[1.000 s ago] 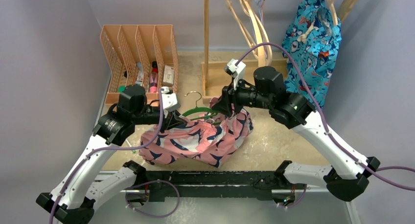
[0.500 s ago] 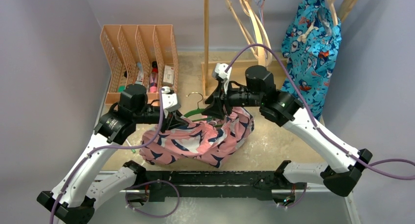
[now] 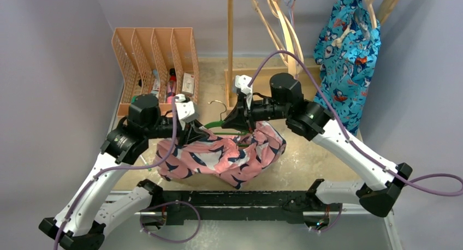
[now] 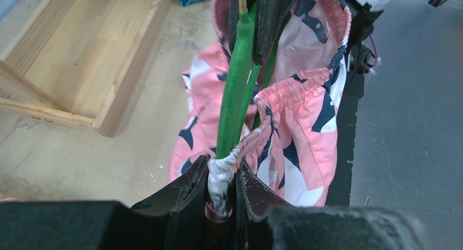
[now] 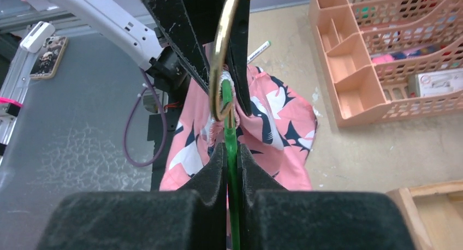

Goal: Place the shorts on the hanger

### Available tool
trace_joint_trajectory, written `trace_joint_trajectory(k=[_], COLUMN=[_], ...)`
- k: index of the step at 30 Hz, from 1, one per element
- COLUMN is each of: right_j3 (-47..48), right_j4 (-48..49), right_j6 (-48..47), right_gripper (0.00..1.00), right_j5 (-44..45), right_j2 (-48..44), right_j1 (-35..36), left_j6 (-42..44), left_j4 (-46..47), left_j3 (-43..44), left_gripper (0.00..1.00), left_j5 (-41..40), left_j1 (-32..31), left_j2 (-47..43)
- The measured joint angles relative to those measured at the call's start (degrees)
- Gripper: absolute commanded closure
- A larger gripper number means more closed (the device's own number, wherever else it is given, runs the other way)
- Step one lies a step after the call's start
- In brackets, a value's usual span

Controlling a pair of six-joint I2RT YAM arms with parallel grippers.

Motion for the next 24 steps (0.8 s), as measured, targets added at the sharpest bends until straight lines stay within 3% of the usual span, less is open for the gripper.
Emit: trace_joint_trajectory(k=[12, 16, 20, 24], right_j3=[0.04, 0.02, 0.02, 0.02], right_j4=[1.11, -1.95, -4.26, -5.01], right_j6=[-2.97, -2.97, -3.15, -2.93], right_gripper=[1.0, 1.0, 1.0, 1.0], right_j5=[2.32, 4.46, 6.6, 8.83], right_j2=[-6.58, -6.64, -6.69, -6.69], right_j1=[0.79, 0.55, 0.24, 0.24], left_j6=[-6.67, -8.04, -8.55, -8.57], left_j4=[3.19, 4.92, 6.01, 6.23], left_j3=[4.11, 4.63, 5.05, 5.49], left_gripper=[0.8, 0.8, 0.92, 0.91], left_j5=[-9.03, -16.39, -22.27, -23.41], left_j1=[-1.01, -0.44, -0.35, -0.35], left_j2=[-8.9, -9.49, -10.38, -11.21])
